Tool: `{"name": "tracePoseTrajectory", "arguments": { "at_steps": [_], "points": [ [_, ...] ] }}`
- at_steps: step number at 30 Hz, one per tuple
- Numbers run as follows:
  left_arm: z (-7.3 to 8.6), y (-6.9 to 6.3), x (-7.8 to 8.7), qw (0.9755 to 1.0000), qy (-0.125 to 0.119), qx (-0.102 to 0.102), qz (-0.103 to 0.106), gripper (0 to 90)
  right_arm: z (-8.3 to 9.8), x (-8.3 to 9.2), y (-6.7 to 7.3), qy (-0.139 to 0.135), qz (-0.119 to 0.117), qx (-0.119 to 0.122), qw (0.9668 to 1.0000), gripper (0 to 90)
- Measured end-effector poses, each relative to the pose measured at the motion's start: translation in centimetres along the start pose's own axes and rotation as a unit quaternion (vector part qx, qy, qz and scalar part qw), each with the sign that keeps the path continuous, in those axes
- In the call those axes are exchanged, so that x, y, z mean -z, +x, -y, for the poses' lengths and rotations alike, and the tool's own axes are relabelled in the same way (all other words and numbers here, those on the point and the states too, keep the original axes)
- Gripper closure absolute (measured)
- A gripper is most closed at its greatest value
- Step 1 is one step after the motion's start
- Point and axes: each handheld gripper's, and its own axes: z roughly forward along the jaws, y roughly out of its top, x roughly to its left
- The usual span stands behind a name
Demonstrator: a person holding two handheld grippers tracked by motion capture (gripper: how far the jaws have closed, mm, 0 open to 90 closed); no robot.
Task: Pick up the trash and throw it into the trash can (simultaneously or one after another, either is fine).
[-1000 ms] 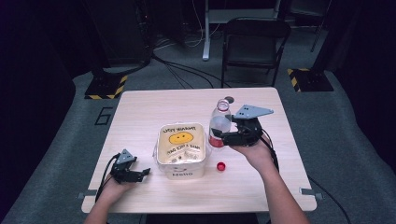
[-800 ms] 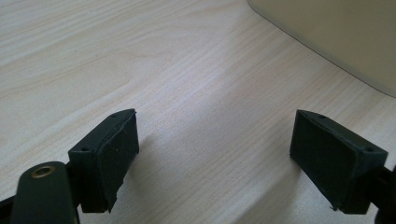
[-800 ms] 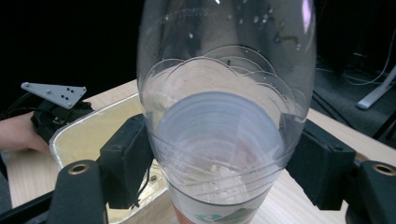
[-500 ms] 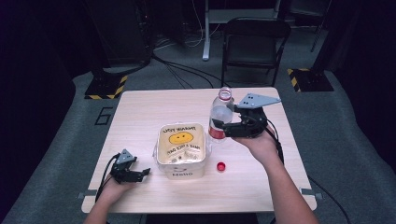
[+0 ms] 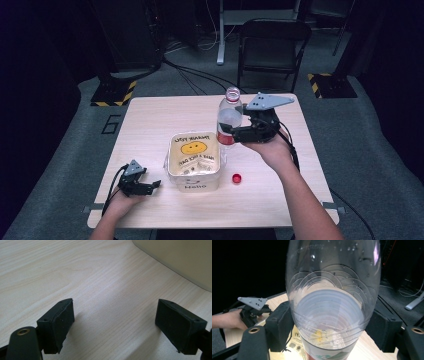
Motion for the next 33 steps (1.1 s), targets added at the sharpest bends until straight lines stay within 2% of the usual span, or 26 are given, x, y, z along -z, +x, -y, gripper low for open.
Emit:
{"name": "tracePoseTrajectory", "arguments": {
  "at_steps": [5,8,10,14,27,33],
  "points": [
    [0.0,0.0,0.0,1.0,0.001,0.0,0.0,15.5,-0.5,-1.1,0.2,-0.005,-0.011,-0.005,0.9999,26.8],
    [0.0,0.0,0.0,1.0,0.0,0.0,0.0,15.5,-0.7,-2.6,0.4,-0.006,-0.019,-0.01,0.9998,26.9],
    [0.0,0.0,0.0,1.0,0.0,0.0,0.0,15.5,-0.8,-2.9,0.4,-0.007,-0.02,-0.008,0.9997,26.9],
    [0.0,0.0,0.0,1.0,0.0,0.001,0.001,15.6,-0.7,-4.6,0.9,-0.007,-0.031,-0.001,0.9995,26.8],
    [0.0,0.0,0.0,1.0,0.0,0.001,0.001,15.5,-0.2,-7.0,1.6,0.006,-0.033,0.006,0.9994,26.9],
    [0.0,0.0,0.0,1.0,0.0,0.0,0.002,15.5,1.0,-8.3,1.7,0.016,-0.032,0.001,0.9994,26.9]
  ]
}}
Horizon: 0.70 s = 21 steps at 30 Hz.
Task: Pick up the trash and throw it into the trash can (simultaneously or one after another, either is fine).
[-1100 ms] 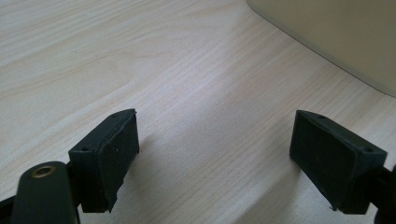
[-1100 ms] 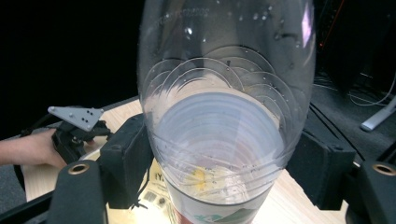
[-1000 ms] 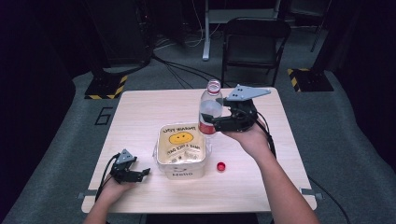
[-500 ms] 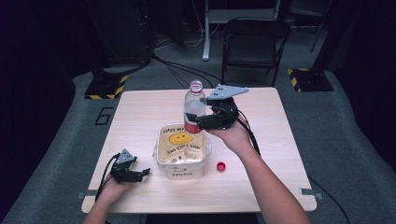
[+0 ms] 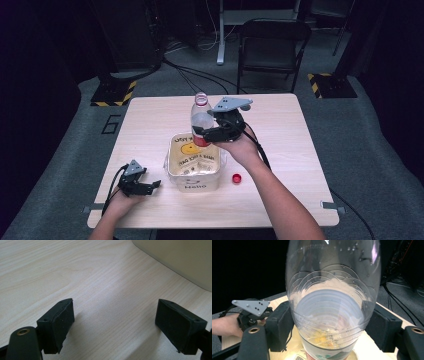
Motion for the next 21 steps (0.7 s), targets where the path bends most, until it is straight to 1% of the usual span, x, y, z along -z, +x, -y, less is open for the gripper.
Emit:
{"name": "tracePoseTrajectory", "arguments": {
  "at_steps": [2,3,7,8,9,10,12,14,17,21],
  "points": [
    [0.0,0.0,0.0,1.0,0.0,0.001,0.0,15.5,0.2,-0.2,0.0,0.001,0.0,-0.001,1.0,26.9],
    [0.0,0.0,0.0,1.0,0.0,0.0,0.0,15.5,0.8,-0.7,-0.1,0.006,0.0,-0.002,1.0,26.9],
    [0.0,0.0,0.0,1.0,0.0,0.001,0.0,15.5,1.6,-1.3,-0.2,0.012,0.002,-0.001,0.9999,26.9],
    [0.0,0.0,0.0,1.0,0.0,0.001,0.0,15.5,2.2,-1.6,-0.3,0.013,0.003,-0.002,0.9999,26.9],
    [0.0,0.0,0.0,1.0,0.0,0.001,0.0,15.5,2.2,-1.6,-0.3,0.013,0.003,-0.002,0.9999,26.9],
    [0.0,0.0,0.0,1.0,0.001,0.001,0.0,15.5,2.8,-1.9,-0.3,0.012,0.008,0.001,0.9999,26.9],
    [0.0,0.0,0.0,1.0,0.0,0.001,0.0,15.5,3.0,-2.1,-0.3,0.012,0.01,-0.001,0.9999,26.9],
    [0.0,0.0,0.0,1.0,0.001,0.001,0.0,15.6,3.8,-2.5,-0.4,0.013,0.016,0.0,0.9998,26.9],
    [0.0,0.0,0.0,1.0,0.002,0.0,0.001,15.5,4.2,-2.7,-0.5,0.013,0.018,0.001,0.9997,26.8],
    [0.0,0.0,0.0,1.0,0.0,0.001,0.0,15.5,5.2,-3.2,-0.8,0.013,0.022,-0.007,0.9996,26.8]
  ]
}}
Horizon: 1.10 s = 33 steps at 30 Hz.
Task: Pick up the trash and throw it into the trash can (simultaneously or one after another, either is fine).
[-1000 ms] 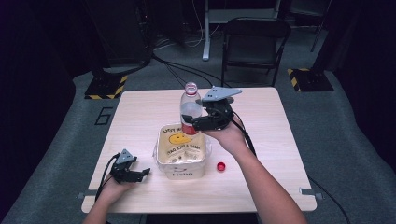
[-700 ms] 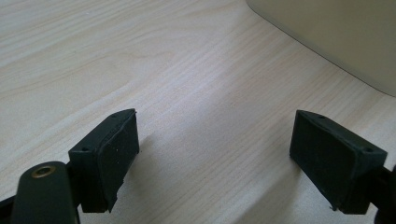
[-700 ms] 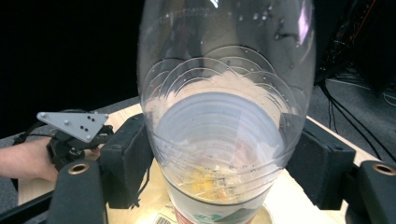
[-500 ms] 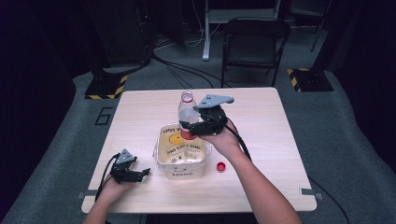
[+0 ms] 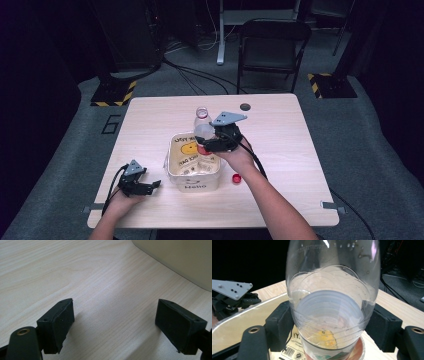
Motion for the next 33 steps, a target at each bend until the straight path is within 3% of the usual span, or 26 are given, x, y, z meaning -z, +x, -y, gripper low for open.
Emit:
{"name": "tracePoseTrajectory", "arguments": {
  "at_steps": [14,23,33],
  "points": [
    [0.0,0.0,0.0,1.0,0.0,0.0,0.0,15.5,2.3,-1.8,-0.5,0.025,0.0,-0.008,0.9997,26.8],
    [0.0,0.0,0.0,1.0,0.001,-0.003,0.0,15.5,2.7,-1.7,0.1,0.041,0.015,0.001,0.9991,22.7],
    [0.0,0.0,0.0,1.0,0.001,-0.003,0.0,15.5,2.6,-1.2,0.5,0.036,-0.001,0.001,0.9993,20.9]
  ]
}}
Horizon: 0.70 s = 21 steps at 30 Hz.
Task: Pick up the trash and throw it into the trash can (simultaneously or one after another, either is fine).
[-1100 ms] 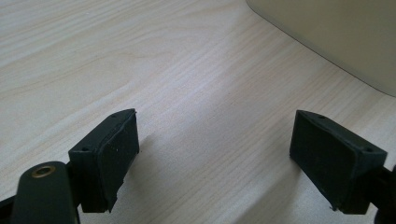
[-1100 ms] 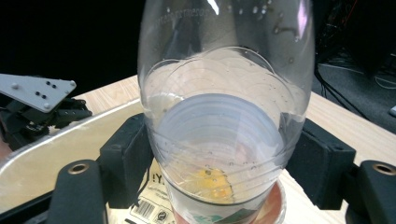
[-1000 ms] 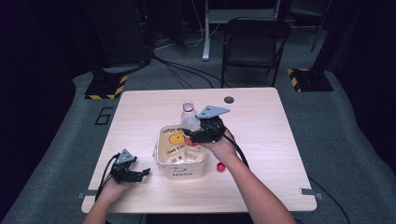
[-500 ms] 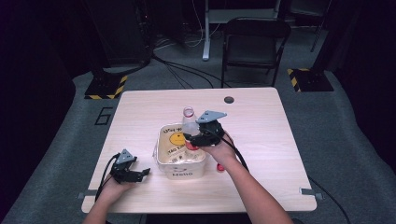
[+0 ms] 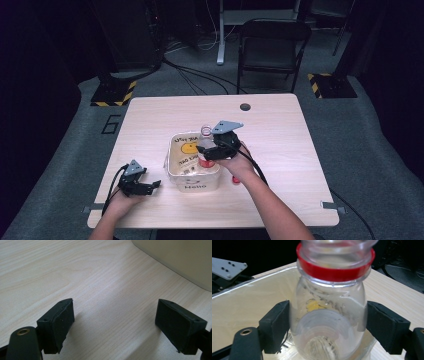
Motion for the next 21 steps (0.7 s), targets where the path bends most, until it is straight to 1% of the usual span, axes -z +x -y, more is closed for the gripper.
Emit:
{"name": "tracePoseTrajectory", "arguments": {
  "at_steps": [3,6,12,16,18,21],
  "points": [
    [0.0,0.0,0.0,1.0,0.0,0.0,0.0,15.6,-0.1,0.3,0.2,-0.004,-0.006,0.005,1.0,20.9],
    [0.0,0.0,0.0,1.0,0.0,0.0,0.0,15.5,-0.2,0.6,0.4,-0.008,-0.011,0.002,0.9999,20.6],
    [0.0,0.0,0.0,1.0,0.0,0.0,0.0,15.6,-0.2,1.1,0.3,-0.001,-0.018,0.001,0.9998,18.3],
    [0.0,0.0,0.0,1.0,0.0,0.0,0.0,15.6,-0.1,1.7,0.5,-0.003,-0.02,0.006,0.9998,17.8],
    [0.0,0.0,0.0,1.0,0.0,0.0,0.0,15.6,-0.1,2.1,0.6,-0.002,-0.021,0.003,0.9998,17.7],
    [0.0,0.0,0.0,1.0,0.0,0.0,0.0,15.6,-0.1,2.5,0.8,-0.001,-0.024,0.005,0.9997,17.3]
  ]
}}
